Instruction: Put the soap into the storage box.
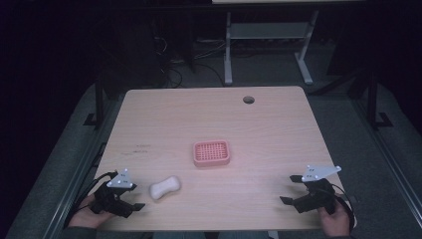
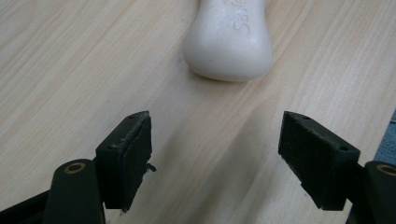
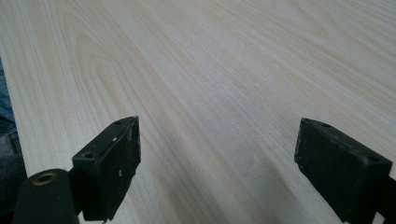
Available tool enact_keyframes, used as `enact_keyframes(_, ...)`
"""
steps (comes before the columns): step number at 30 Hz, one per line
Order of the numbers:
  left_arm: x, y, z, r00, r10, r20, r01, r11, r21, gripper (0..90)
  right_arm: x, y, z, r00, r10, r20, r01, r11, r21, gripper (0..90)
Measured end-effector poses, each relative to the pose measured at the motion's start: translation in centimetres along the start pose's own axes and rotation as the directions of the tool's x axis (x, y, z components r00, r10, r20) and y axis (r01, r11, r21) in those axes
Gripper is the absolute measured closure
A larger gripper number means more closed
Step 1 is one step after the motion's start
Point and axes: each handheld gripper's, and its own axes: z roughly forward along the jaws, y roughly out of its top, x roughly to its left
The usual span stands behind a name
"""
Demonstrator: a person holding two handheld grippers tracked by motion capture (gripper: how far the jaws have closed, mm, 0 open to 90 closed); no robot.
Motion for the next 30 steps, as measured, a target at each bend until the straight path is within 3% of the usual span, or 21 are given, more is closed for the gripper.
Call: enact_keyframes(30, -0.2, 3.8, 1.0, 0.9974, 0.071, 0.012, -0.07, 0.9971, -0.029, 25.3, 0.2, 0.2, 0.1, 0.9999, -0.016, -0.002, 0.016, 1.0, -0.001, 14.1)
